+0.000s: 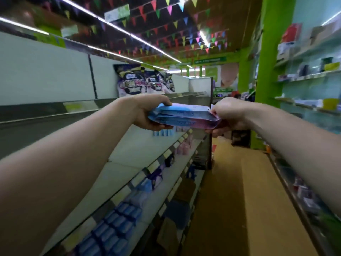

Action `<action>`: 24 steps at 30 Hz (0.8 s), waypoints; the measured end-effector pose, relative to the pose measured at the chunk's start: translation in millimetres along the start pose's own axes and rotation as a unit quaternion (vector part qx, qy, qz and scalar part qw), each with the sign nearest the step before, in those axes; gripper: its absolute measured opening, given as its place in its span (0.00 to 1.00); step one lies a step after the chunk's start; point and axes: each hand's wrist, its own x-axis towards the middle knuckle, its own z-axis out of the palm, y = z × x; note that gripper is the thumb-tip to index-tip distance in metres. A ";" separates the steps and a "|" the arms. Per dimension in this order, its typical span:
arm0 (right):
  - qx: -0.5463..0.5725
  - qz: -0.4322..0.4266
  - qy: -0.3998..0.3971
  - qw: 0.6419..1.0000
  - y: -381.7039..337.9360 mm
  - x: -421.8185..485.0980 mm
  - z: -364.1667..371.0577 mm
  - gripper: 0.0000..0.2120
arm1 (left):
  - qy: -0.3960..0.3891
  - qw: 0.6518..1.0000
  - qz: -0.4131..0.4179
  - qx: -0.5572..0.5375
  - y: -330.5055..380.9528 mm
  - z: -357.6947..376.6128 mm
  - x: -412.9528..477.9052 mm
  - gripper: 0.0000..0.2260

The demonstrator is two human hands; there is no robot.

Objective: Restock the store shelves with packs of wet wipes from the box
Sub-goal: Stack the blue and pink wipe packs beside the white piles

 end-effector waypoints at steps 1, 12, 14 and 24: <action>-0.001 -0.009 -0.008 1.000 -11.0 4.2 10.2 0.08 | 0.013 1.000 -0.002 -0.002 -2.1 -15.6 -3.0 0.18; 0.005 -0.120 -0.105 0.987 -115.4 62.5 109.6 0.12 | 0.167 0.985 -0.017 -0.030 -12.0 -159.5 -27.7 0.22; 0.006 -0.145 -0.132 0.981 -133.1 75.4 126.9 0.12 | 0.213 0.976 -0.034 -0.035 -11.5 -180.0 -33.5 0.22; 0.005 -0.244 -0.275 0.930 -203.8 144.0 212.7 0.13 | 0.368 0.924 -0.096 -0.025 -22.5 -260.9 -33.9 0.22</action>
